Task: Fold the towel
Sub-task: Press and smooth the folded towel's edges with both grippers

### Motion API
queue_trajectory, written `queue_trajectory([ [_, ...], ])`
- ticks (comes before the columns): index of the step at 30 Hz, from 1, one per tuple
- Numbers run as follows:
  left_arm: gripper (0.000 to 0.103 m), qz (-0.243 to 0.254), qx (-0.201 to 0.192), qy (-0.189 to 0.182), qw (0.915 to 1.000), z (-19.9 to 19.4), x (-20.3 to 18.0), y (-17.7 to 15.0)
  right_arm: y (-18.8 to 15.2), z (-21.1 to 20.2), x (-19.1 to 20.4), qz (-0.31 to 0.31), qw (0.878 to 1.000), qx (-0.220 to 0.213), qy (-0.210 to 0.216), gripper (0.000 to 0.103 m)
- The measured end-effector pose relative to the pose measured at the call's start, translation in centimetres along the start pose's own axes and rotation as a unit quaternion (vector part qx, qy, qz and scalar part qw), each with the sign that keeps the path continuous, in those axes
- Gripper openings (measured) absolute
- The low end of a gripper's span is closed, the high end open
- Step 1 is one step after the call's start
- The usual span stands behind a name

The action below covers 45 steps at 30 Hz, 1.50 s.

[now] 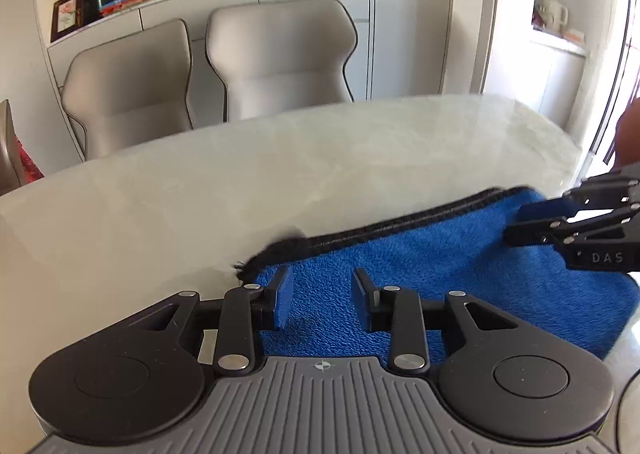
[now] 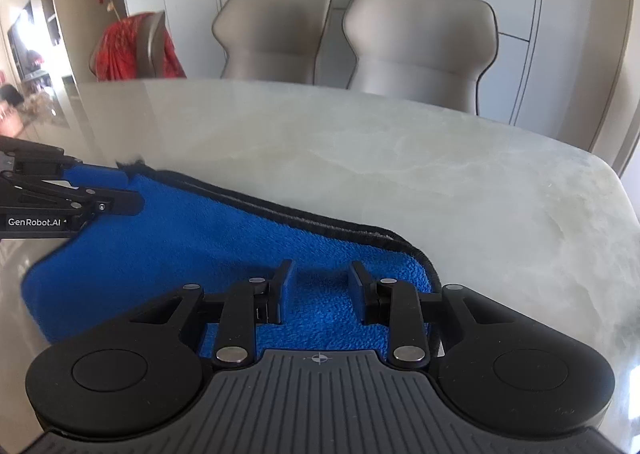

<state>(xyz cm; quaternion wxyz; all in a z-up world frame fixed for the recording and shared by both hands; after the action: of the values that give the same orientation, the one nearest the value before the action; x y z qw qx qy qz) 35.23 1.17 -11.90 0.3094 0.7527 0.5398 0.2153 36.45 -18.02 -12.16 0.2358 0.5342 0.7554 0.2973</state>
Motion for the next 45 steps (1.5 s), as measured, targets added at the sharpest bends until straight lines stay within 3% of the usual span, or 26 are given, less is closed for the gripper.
queue_trajectory([
  [5,0.040,0.000,0.003,0.016,0.9999,1.7,1.3,0.4,0.4,0.9,-1.5,0.027,1.000,-0.005,-0.005,0.028],
  [9,0.053,0.012,0.003,0.033,0.9994,2.4,1.9,0.9,0.6,1.3,-2.2,0.035,0.999,-0.010,-0.007,0.024],
  [12,0.050,0.007,0.003,0.033,0.9994,1.8,2.1,1.3,0.8,0.9,-2.3,0.033,0.999,-0.012,-0.014,0.025],
  [16,0.051,-0.005,-0.033,0.014,0.9993,-1.4,1.2,1.1,0.7,-2.1,-1.8,0.037,0.998,-0.045,-0.012,0.031],
  [23,0.051,-0.025,-0.029,-0.039,0.9985,-5.8,-2.5,-3.5,-3.7,-7.2,1.3,0.020,0.998,-0.029,0.052,0.031],
  [27,0.051,-0.032,0.001,-0.030,0.9990,-6.0,-3.0,-5.9,-6.2,-7.4,1.8,-0.006,0.999,0.009,0.033,0.031],
  [34,0.053,-0.042,0.019,-0.006,0.9989,-6.8,-1.6,-7.5,-7.7,-8.8,-0.1,0.016,1.000,0.006,0.007,0.031],
  [37,0.054,-0.099,0.011,0.013,0.9949,-8.3,-0.1,-7.7,-7.6,-9.7,-0.6,0.033,0.999,0.002,-0.010,0.033],
  [39,0.065,-0.152,0.007,0.014,0.9882,-9.1,1.1,-8.0,-7.7,-10.3,-0.9,0.048,0.999,0.000,-0.020,0.037],
  [40,0.066,-0.173,0.009,0.014,0.9848,-9.3,1.6,-8.2,-7.9,-10.4,-1.0,0.058,0.998,0.002,-0.025,0.037],
  [45,0.066,-0.219,0.049,0.000,0.9744,-8.9,1.6,-8.9,-8.5,-10.7,-1.1,0.075,0.997,0.007,-0.029,0.040],
])
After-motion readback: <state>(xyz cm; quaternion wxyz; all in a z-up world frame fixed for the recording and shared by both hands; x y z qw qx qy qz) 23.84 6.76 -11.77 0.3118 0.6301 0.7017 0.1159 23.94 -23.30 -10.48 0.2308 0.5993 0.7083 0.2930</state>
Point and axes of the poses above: each gripper's, at about its wrist camera, not at the fingertips, and z roughly the way its jaws point, x to its left, y to its top, the point moved 4 cm from there along z, roughly the way its jaws point, and after that the axes turned 6 degrees about -y, right-handed, at the moved point
